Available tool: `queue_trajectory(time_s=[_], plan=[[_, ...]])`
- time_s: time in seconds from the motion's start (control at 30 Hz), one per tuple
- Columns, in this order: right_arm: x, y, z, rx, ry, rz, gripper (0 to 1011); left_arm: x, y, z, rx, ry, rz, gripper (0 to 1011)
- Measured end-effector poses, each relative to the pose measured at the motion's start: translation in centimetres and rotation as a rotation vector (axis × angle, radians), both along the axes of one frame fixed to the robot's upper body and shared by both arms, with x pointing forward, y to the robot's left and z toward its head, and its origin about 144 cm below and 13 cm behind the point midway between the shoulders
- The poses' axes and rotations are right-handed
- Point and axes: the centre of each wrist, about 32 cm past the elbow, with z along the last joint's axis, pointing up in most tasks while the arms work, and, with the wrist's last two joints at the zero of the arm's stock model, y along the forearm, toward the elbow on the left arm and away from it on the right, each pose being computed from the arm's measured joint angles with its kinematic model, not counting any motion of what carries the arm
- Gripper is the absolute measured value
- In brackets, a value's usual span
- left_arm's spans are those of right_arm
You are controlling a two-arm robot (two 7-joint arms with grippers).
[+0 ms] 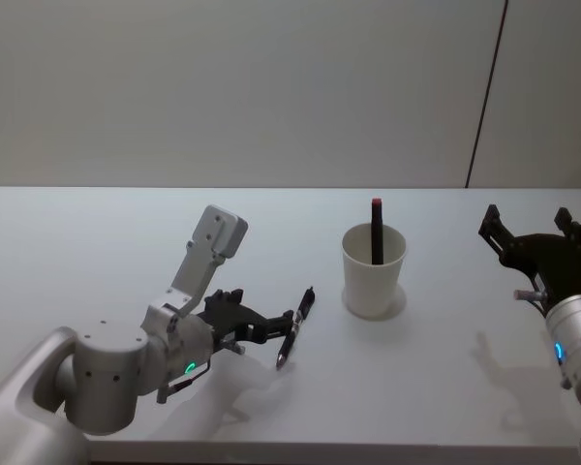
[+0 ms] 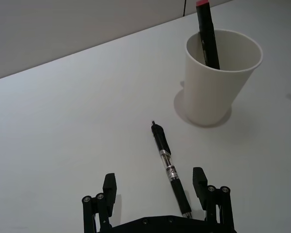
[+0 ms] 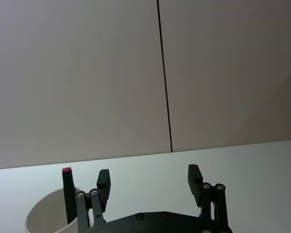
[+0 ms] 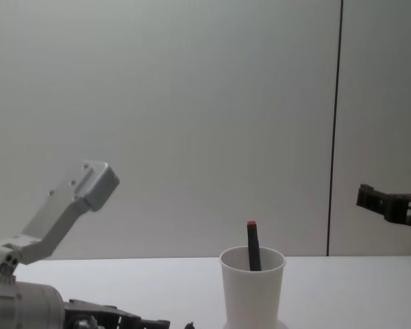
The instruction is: Place the pen into the pen holder.
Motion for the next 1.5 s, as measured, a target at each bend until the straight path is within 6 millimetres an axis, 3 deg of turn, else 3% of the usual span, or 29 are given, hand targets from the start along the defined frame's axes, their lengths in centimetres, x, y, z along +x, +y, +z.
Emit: queue_trajectory(time_s=[0.6,1.3,1.5], plan=[[0.0,0.0,0.0,0.0,0.0,0.0,1002,2.4,-0.7,-1.6,0.018,0.03,-0.045,1003],[0.0,0.0,0.0,0.0,0.0,0.0,1002,3.3,-1.4,-2.8,0.062,0.071,-0.055,1003],[0.0,0.0,0.0,0.0,0.0,0.0,1002,3.3,-1.4,-3.0,0.065,0.08,-0.051,901]])
